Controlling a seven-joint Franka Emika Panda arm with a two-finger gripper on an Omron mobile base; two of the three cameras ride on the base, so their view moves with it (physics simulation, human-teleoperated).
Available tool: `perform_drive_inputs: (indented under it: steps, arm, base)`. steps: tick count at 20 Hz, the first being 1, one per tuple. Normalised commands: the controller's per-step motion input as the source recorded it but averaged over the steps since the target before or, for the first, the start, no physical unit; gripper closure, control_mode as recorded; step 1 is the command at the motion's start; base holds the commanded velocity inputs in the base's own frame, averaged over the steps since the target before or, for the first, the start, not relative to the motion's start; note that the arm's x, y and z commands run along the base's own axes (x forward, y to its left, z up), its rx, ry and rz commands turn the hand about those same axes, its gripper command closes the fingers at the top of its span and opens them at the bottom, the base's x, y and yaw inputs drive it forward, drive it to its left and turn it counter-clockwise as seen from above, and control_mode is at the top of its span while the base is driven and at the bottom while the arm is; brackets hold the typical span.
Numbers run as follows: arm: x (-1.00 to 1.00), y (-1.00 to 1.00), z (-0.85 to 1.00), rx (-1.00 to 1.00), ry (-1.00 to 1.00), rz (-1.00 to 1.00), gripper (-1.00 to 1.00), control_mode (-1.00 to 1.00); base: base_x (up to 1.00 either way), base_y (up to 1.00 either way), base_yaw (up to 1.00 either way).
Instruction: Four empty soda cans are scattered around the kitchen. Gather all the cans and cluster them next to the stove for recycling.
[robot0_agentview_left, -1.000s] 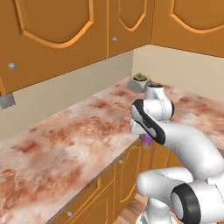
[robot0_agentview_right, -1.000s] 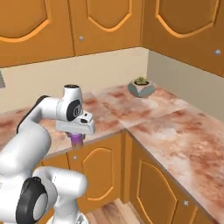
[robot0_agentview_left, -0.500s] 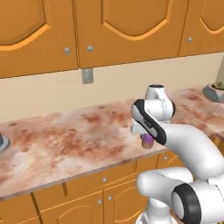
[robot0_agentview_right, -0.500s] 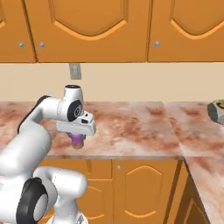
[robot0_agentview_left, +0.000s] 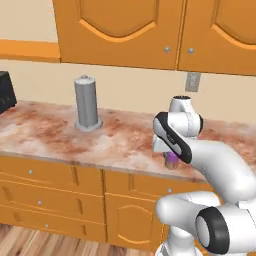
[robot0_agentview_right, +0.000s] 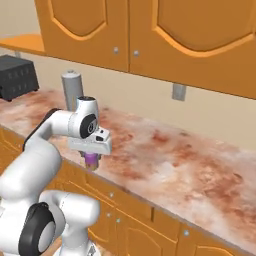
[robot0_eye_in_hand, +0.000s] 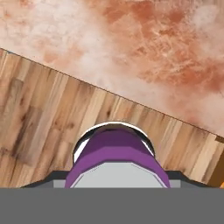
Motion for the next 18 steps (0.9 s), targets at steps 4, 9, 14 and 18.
perform_drive_inputs:
  steps: [4, 9, 14, 18]
  arm:
    - [0.00, 0.00, 0.00, 0.00, 0.00, 0.00, 1.00, 1.00]
    - [0.00, 0.00, 0.00, 0.00, 0.00, 0.00, 1.00, 1.00]
    - [0.00, 0.00, 0.00, 0.00, 0.00, 0.00, 1.00, 1.00]
    - [0.00, 0.00, 0.00, 0.00, 0.00, 0.00, 1.00, 1.00]
  base:
    - [0.00, 0.02, 0.94]
    - [0.00, 0.24, 0.85]
    - [0.19, 0.97, 0.26]
    - [0.35, 1.00, 0.06]
